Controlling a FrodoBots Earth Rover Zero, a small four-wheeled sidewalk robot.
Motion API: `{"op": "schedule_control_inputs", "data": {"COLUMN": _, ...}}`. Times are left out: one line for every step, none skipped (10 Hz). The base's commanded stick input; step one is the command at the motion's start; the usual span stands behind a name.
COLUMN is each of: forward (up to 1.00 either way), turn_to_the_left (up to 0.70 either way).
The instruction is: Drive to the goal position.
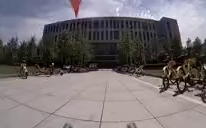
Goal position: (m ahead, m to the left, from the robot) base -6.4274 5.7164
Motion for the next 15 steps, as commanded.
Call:
{"op": "schedule_control_inputs", "data": {"forward": 0.00, "turn_to_the_left": 0.45}}
{"op": "schedule_control_inputs", "data": {"forward": 0.00, "turn_to_the_left": 0.45}}
{"op": "schedule_control_inputs", "data": {"forward": 0.00, "turn_to_the_left": 0.45}}
{"op": "schedule_control_inputs", "data": {"forward": 0.00, "turn_to_the_left": 0.45}}
{"op": "schedule_control_inputs", "data": {"forward": 0.00, "turn_to_the_left": 0.45}}
{"op": "schedule_control_inputs", "data": {"forward": 0.00, "turn_to_the_left": 0.45}}
{"op": "schedule_control_inputs", "data": {"forward": 0.00, "turn_to_the_left": 0.45}}
{"op": "schedule_control_inputs", "data": {"forward": 0.00, "turn_to_the_left": 0.45}}
{"op": "schedule_control_inputs", "data": {"forward": 0.00, "turn_to_the_left": 0.45}}
{"op": "schedule_control_inputs", "data": {"forward": 0.00, "turn_to_the_left": 0.45}}
{"op": "schedule_control_inputs", "data": {"forward": 0.00, "turn_to_the_left": 0.45}}
{"op": "schedule_control_inputs", "data": {"forward": 0.00, "turn_to_the_left": 0.45}}
{"op": "schedule_control_inputs", "data": {"forward": 0.00, "turn_to_the_left": 0.45}}
{"op": "schedule_control_inputs", "data": {"forward": 0.00, "turn_to_the_left": 0.45}}
{"op": "schedule_control_inputs", "data": {"forward": 0.00, "turn_to_the_left": 0.45}}
